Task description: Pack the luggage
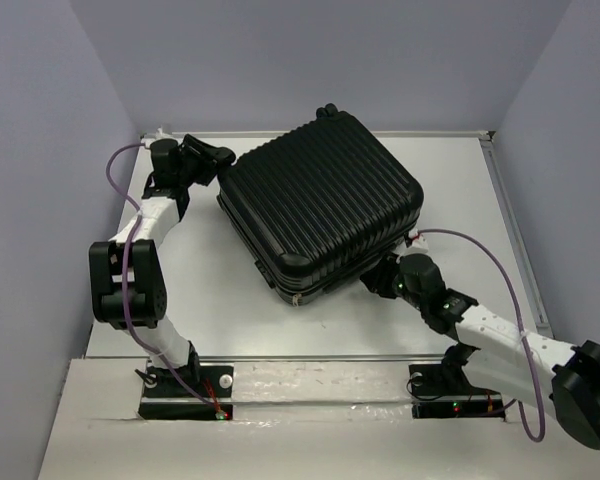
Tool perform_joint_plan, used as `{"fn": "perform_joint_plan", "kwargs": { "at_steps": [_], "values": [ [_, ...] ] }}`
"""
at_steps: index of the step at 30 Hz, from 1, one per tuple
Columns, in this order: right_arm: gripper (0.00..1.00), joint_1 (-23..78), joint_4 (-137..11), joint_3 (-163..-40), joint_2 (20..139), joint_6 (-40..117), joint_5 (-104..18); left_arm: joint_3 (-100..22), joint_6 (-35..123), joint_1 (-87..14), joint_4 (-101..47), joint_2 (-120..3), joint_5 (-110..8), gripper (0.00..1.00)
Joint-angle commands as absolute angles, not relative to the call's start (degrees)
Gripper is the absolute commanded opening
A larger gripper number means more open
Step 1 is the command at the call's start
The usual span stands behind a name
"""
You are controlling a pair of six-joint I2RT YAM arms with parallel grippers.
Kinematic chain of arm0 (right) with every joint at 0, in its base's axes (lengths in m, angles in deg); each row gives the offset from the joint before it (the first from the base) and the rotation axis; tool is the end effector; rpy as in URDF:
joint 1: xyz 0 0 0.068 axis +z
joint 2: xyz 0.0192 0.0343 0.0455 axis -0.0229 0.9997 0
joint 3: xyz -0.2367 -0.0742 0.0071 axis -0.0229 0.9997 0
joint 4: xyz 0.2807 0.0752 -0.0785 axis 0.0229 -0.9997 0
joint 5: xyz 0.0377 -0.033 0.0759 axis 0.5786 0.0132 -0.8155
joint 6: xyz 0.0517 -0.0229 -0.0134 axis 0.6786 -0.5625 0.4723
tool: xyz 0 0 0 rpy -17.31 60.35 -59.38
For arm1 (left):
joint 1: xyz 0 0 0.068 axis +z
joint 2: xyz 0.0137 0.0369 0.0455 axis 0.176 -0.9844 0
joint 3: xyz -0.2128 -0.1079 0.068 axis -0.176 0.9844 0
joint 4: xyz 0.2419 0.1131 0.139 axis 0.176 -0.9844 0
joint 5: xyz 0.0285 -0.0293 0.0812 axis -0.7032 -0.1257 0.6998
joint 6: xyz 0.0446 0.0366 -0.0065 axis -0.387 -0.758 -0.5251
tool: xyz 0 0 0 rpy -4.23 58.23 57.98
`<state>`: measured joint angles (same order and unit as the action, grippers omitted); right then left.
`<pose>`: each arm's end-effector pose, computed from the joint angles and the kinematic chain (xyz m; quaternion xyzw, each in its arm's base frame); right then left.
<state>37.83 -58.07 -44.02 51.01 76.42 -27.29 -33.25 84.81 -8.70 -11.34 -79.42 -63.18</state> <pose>0.1948 0.1510 0.1338 0.0754 0.8600 0.2891 0.4137 0.4346 -0.0036 0.2373 -0.2483 0.7315 -0.3929 0.4990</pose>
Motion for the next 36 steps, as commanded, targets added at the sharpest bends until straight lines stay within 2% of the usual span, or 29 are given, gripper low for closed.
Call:
{"fn": "perform_joint_plan", "kwargs": {
  "at_steps": [1, 5, 9, 11, 12, 13, 14, 16, 20, 22, 23, 24, 25, 30, 34, 36],
  "values": [
    [0.19, 31.5, -50.3, -51.6, 56.8, 67.6, -37.9, -24.3, 86.8, -8.0, -3.8, -68.7, -59.5, 0.06],
    [0.07, 25.2, -45.0, -60.0, 66.6, 61.9, -47.8, -11.2, 90.2, -8.4, 2.5, -59.1, -58.6, 0.06],
    [0.1, 20.3, -44.0, -72.0, 75.8, 58.2, -58.0, 3.2, 88.8, -8.6, 2.4, -45.1, -57.1, 0.06],
    [0.24, 19.4, -47.0, -77.0, 80.3, 57.4, -60.3, 7.6, 89.2, -9.0, 2.2, -40.5, -57.0, 0.06],
    [0.44, 19.4, -48.7, -80.9, 81.1, 57.1, -60.7, 11.4, 89.4, -9.2, 1.6, -36.1, -57.1, 0.06],
    [0.53, 19.4, -52.5, -82.1, 81.5, 56.0, -61.4, 12.9, 89.6, -9.3, 1.0, -34.1, -57.2, 0.06],
    [0.59, 19.4, -53.9, -81.8, 80.3, 55.5, -61.7, 14.1, 89.5, -9.3, 0.2, -30.2, -57.4, 0.06],
    [0.62, 19.4, -57.0, -78.6, 76.7, 54.6, -60.6, 16.5, 89.1, -9.6, -2.5, -26.6, -57.5, 0.06],
    [0.59, 19.4, -59.9, -65.2, 63.0, 55.5, -58.7, 16.3, 86.0, -9.8, -8.2, -20.4, -56.8, 0.06],
    [0.47, 20.4, -60.7, -57.6, 54.3, 57.4, -59.3, 15.9, 84.9, -9.9, -10.1, -18.3, -56.7, 0.06],
    [0.36, 22.1, -60.7, -55.3, 48.9, 58.6, -59.6, 15.8, 84.6, -9.8, -10.5, -17.4, -56.9, 0.06],
    [0.36, 22.9, -60.7, -53.2, 48.8, 58.6, -59.6, 15.9, 84.5, -9.9, -10.7, -16.9, -56.9, 0.06],
    [0.31, 23.7, -60.3, -50.2, 44.7, 59.3, -59.4, 16.0, 84.5, -9.9, -10.7, -16.6, -56.8, 0.06],
    [0.31, 25.4, -59.8, -47.8, 41.2, 56.0, -62.9, 15.4, 84.0, -11.7, -10.7, -18.0, -57.5, 0.06],
    [0.51, 25.4, -57.1, -47.3, 42.3, 54.2, -64.0, 13.4, 82.6, -11.7, -10.9, -19.3, -57.5, 0.06],
    [0.52, 25.4, -57.2, -47.6, 44.3, 53.6, -63.0, 12.7, 82.3, -11.7, -10.8, -20.0, -57.4, 0.06]
  ]
}}
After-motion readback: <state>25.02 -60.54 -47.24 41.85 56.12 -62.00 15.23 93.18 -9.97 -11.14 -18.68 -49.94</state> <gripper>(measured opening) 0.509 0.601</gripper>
